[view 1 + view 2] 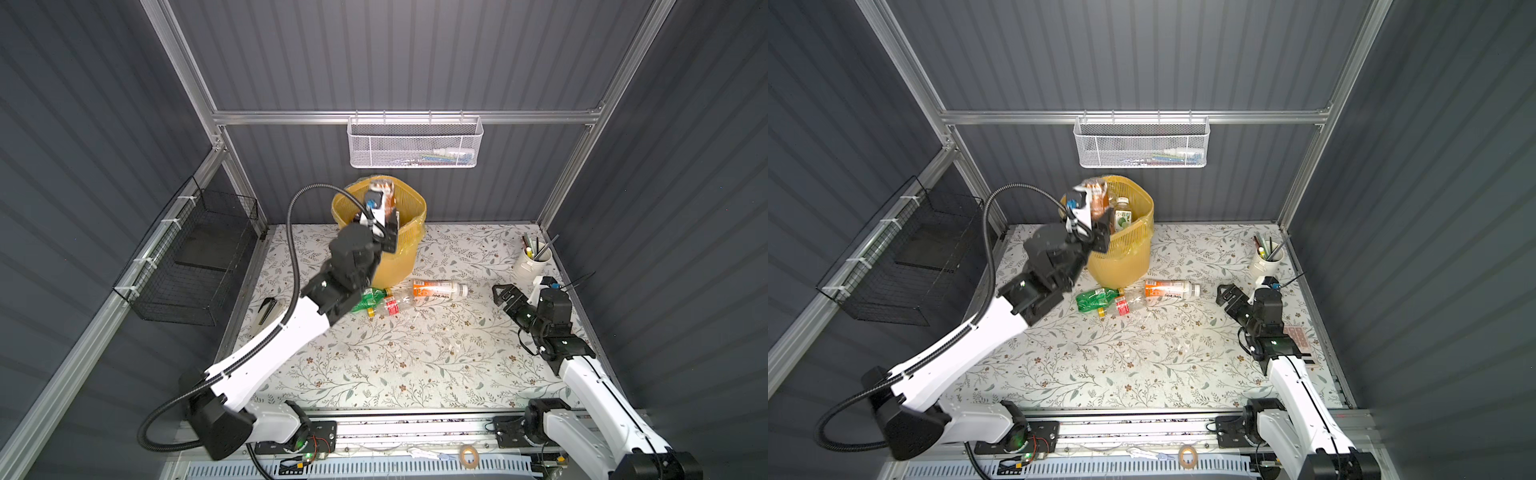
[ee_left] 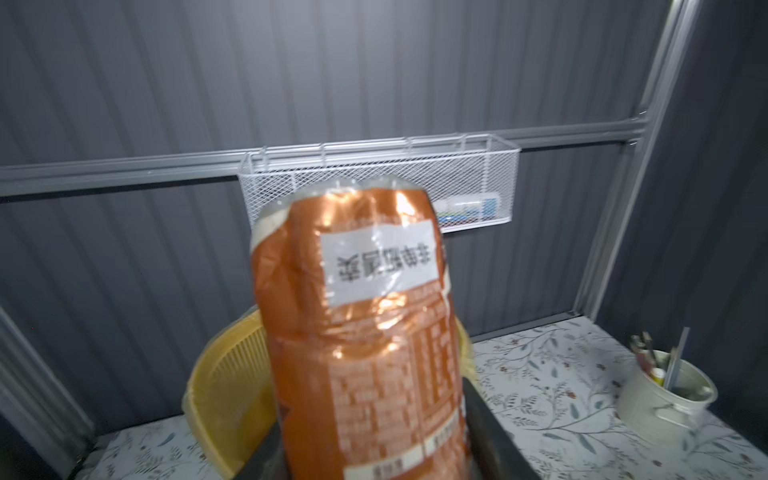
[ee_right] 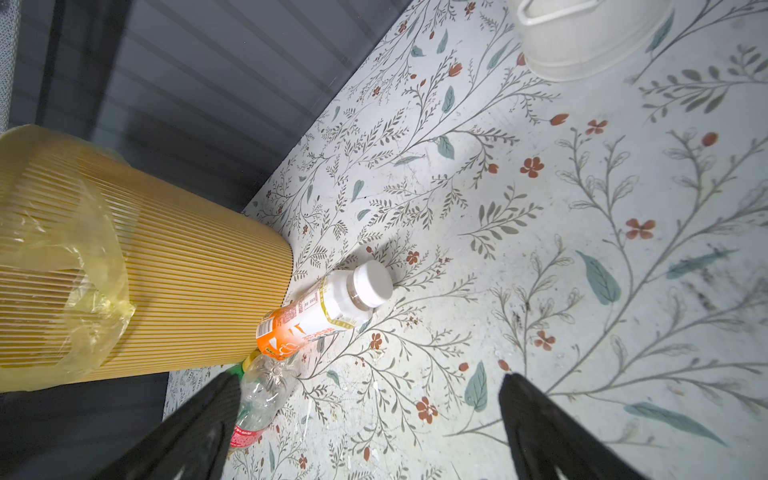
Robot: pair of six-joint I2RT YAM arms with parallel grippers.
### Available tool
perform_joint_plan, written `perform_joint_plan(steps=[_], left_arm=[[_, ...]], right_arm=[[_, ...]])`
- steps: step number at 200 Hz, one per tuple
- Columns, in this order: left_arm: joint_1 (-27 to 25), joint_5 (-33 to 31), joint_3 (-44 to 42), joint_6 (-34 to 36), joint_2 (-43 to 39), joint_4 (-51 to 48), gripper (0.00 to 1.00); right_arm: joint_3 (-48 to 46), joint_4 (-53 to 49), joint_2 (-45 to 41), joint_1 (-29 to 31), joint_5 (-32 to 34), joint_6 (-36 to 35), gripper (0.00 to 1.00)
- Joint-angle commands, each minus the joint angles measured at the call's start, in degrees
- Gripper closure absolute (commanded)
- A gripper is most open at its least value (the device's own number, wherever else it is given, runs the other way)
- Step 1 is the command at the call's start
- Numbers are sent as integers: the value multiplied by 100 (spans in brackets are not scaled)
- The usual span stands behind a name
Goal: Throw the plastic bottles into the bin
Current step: 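Lift the Nescafe bottle over the bin and open the left gripper, then reach the right gripper to the orange-label bottle while the left arm draws back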
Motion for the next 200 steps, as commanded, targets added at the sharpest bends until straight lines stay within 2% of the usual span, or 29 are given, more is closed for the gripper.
perform_joint_plan(steps=[1, 8, 22, 29, 50, 81, 125, 150, 171, 200], left_arm=[[638, 1031, 1134, -354, 824, -1344, 46], [714, 1137, 1402, -371, 1045, -1566, 43], [720, 1201, 1702, -288, 1263, -1750, 24], [729, 1174, 1824, -290, 1327, -1880, 18], [738, 985, 1909, -370, 1200, -2127, 1], [720, 859, 862, -412, 283, -1427, 0], [594, 776, -290, -602, -671, -1261, 1], [432, 589, -1407, -806, -1238, -927, 1], [252, 249, -2229, -967, -1734, -623, 1], [-157, -584, -2992, -1187, -2216, -705, 1]], right_arm=[[-35, 59, -32, -18, -132, 34, 1], [-33, 40, -36, -18, -126, 25, 1], [-30, 9, -75, -18, -108, 16, 1], [-30, -6, -80, -25, -96, 12, 1], [-8, -114, -121, -22, -71, -30, 1], [-40, -106, -101, -25, -2, 13, 1], [15, 179, 337, -10, -311, 267, 1], [56, 306, 623, 43, -459, 408, 1], [80, 408, 823, 142, -473, 492, 1], [201, 488, 1176, 316, -474, 653, 1]])
